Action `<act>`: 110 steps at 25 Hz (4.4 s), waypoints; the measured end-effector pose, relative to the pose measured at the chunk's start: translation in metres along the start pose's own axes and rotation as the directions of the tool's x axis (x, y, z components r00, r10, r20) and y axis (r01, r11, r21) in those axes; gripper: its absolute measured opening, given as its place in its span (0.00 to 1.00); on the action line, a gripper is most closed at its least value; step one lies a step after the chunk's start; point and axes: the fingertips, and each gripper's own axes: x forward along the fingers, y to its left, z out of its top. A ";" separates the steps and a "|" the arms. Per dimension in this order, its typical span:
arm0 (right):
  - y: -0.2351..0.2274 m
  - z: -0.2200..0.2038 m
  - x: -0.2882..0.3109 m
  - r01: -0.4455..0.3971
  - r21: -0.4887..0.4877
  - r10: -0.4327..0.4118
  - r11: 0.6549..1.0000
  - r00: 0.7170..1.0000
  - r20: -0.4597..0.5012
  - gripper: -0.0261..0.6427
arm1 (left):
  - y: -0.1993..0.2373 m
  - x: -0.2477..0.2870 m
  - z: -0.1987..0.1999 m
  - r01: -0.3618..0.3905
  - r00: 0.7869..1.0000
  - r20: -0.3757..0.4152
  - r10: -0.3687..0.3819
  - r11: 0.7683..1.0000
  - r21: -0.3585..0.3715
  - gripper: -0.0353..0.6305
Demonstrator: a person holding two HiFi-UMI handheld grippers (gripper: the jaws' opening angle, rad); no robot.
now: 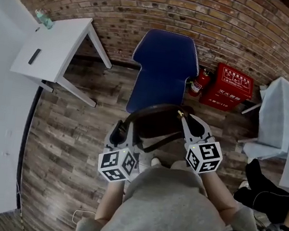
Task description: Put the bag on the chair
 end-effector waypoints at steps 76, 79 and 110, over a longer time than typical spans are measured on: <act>-0.183 -0.208 0.349 -0.057 -0.042 0.036 0.997 0.918 -0.394 0.11 | 0.122 0.360 -0.180 -0.319 0.925 -0.264 0.273 0.936 -0.147 0.28; -0.184 -0.209 0.351 -0.053 -0.040 0.033 0.998 0.917 -0.397 0.11 | 0.124 0.362 -0.179 -0.323 0.923 -0.268 0.276 0.935 -0.148 0.28; -0.139 -0.109 0.252 0.004 -0.040 -0.016 0.999 0.957 -0.290 0.17 | 0.074 0.259 -0.097 -0.222 0.964 -0.185 0.192 0.962 -0.158 0.21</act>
